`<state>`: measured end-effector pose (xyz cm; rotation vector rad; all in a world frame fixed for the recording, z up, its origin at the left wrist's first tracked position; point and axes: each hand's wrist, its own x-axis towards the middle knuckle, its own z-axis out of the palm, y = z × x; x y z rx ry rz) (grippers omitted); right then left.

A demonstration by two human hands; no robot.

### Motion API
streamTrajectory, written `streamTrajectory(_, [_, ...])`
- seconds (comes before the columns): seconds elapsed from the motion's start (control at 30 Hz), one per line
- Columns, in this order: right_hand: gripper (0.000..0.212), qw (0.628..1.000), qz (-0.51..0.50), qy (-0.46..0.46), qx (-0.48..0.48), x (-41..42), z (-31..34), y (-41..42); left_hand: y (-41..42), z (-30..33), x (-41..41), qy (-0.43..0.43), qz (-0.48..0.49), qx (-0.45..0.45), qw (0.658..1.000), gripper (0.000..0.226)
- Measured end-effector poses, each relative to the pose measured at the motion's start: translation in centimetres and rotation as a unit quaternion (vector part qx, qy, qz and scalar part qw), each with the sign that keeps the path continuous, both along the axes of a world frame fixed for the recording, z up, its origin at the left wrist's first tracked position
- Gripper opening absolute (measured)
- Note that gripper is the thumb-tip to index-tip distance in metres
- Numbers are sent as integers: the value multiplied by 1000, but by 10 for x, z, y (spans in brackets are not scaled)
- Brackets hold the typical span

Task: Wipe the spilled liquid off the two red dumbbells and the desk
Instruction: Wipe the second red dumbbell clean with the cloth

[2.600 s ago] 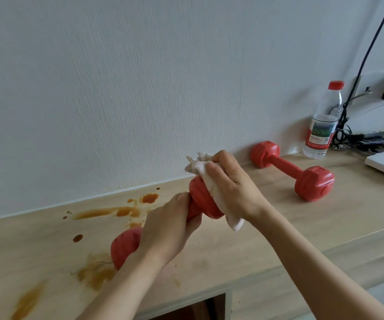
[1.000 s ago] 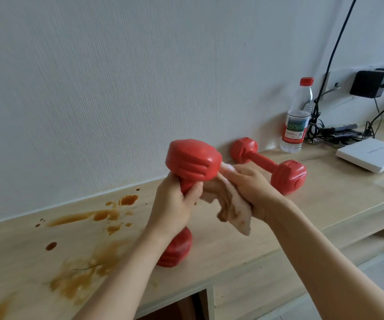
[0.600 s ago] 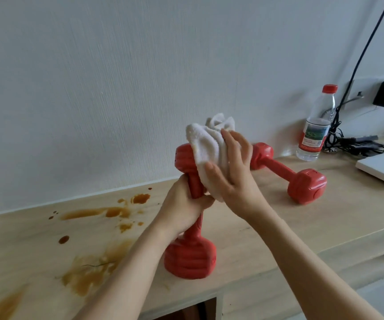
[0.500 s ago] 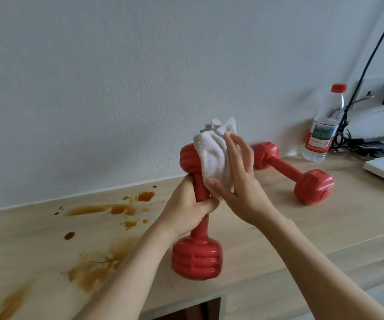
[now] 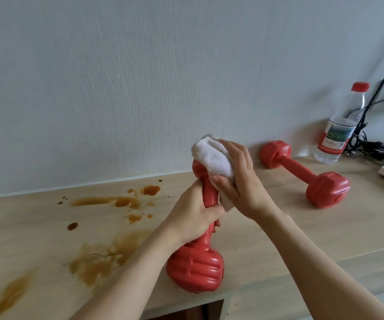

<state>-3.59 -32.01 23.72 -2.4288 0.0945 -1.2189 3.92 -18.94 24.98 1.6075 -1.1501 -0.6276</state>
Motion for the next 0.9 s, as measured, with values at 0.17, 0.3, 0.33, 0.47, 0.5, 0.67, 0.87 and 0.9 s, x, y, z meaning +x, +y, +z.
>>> streamTrajectory(0.17, [65,999,-24,41,25,3,7,8,-1,-1,-1,24,1,13,1000,17])
streamTrajectory(0.3, [62,965,-213,147,-35,21,25,28,-5,-3,-3,12,29,11,999,16])
streamTrajectory(0.33, [62,963,-223,143,-47,22,25,30,-5,-4,-3,12,26,11,1000,18])
streamTrajectory(0.47, [58,996,-77,33,38,11,7,14,-3,-2,-3,39,-15,4,999,22])
streamTrajectory(0.5, [57,998,-49,5,51,8,-1,9,-2,-2,-2,51,-26,12,998,22])
streamTrajectory(0.67, [70,985,30,6,172,-2,-18,1,-1,-6,3,112,-56,18,992,23])
streamTrajectory(0.87, [74,982,-129,117,71,11,14,26,-4,-6,-2,89,-1,-2,996,16])
streamTrajectory(0.9, [70,978,-161,131,36,13,17,28,-5,-6,-3,80,1,-1,997,18])
